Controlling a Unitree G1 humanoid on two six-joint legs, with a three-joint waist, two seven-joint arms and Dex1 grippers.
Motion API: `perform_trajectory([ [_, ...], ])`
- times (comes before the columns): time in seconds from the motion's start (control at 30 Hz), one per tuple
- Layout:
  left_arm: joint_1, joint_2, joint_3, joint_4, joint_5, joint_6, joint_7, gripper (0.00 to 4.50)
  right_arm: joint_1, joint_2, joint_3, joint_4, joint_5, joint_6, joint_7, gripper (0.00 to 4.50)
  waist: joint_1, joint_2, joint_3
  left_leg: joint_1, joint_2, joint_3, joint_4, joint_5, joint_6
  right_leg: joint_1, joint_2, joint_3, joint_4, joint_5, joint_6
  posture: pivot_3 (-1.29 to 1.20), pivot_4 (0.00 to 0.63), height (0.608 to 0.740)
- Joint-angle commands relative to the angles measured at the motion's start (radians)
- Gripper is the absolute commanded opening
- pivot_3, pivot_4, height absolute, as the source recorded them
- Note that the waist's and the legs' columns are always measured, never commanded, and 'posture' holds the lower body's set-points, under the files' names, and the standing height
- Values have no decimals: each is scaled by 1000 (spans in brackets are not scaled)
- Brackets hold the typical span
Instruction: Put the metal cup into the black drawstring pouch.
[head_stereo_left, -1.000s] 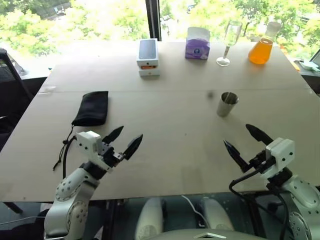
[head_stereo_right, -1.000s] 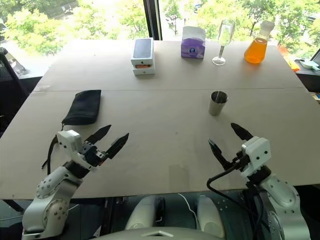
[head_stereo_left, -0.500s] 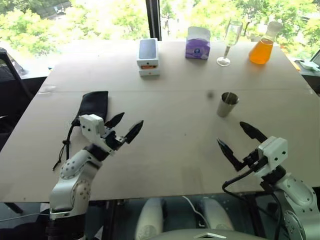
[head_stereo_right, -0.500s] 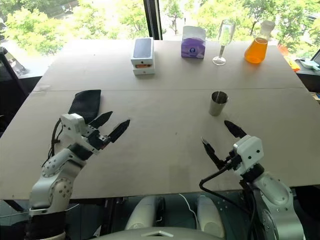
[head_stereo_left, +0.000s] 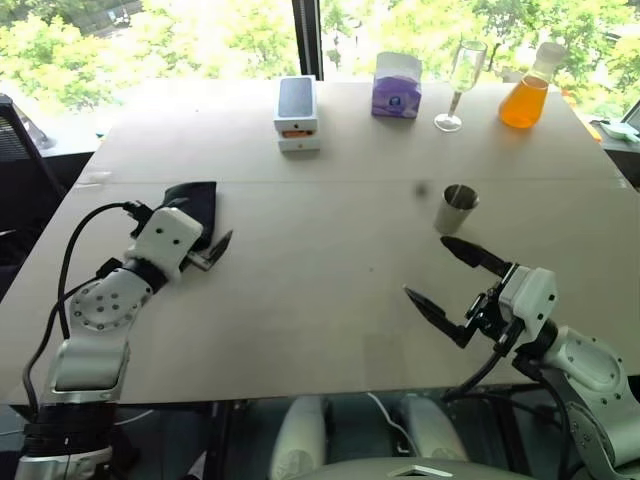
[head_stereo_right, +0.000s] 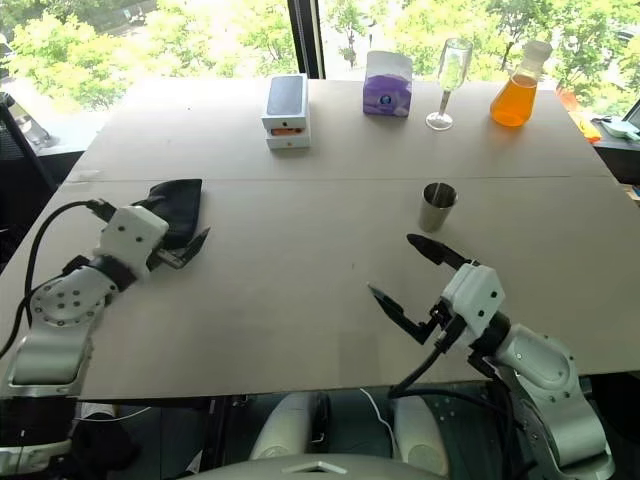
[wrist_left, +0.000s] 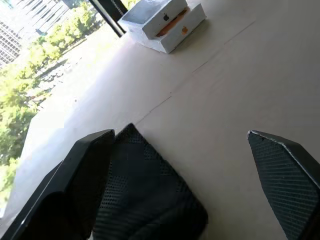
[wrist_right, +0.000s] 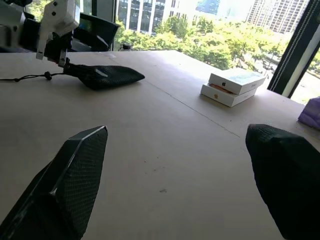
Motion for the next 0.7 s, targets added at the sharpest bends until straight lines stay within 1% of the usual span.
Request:
perform_trajectory([
  [0.03,-29,83,-18,100,26,-127,-91,4430,-15,-19,6,-50,39,5,30,4481,0,0,0,0,0,0,0,0,0,0,0,0,0,0,0,0,150,740],
  [0.17,-65,155,-2,212,65,-236,-96,4430,21,-50,-1,-57,71,6,77,4481,2,0,0,0,0,0,0,0,0,-1,-4,-1,0,-2,-3,0,150,740],
  [0.23,-61,175,-1,233,78,-250,-101,4430,25,-63,-2,-53,73,2,94,4481,1,-1,1,-1,0,0,0,0,0,-1,-5,-1,0,-1,-3,0,150,740],
  [0.33,-26,229,-15,268,153,-328,-74,4430,-1,-69,0,-22,72,-5,110,4481,-3,-1,1,-1,0,1,-1,0,0,-1,-5,-1,0,-1,-1,0,150,740],
  [0.43,-14,261,-17,292,221,-361,-26,4430,-9,-64,3,-17,74,0,114,4481,-4,-1,1,-1,0,1,-1,0,0,-1,-4,-1,0,0,0,0,150,740],
  [0.57,22,302,-22,308,333,-449,64,4430,12,-60,11,-23,67,-9,114,4481,0,-1,1,-1,0,1,-1,0,0,-1,-2,-1,0,0,0,0,150,740],
  [0.7,37,305,-28,300,418,-463,154,4430,27,-55,16,-38,71,-2,103,4481,1,-1,1,-1,0,2,-1,0,1,-1,-3,-1,0,0,1,0,150,740],
])
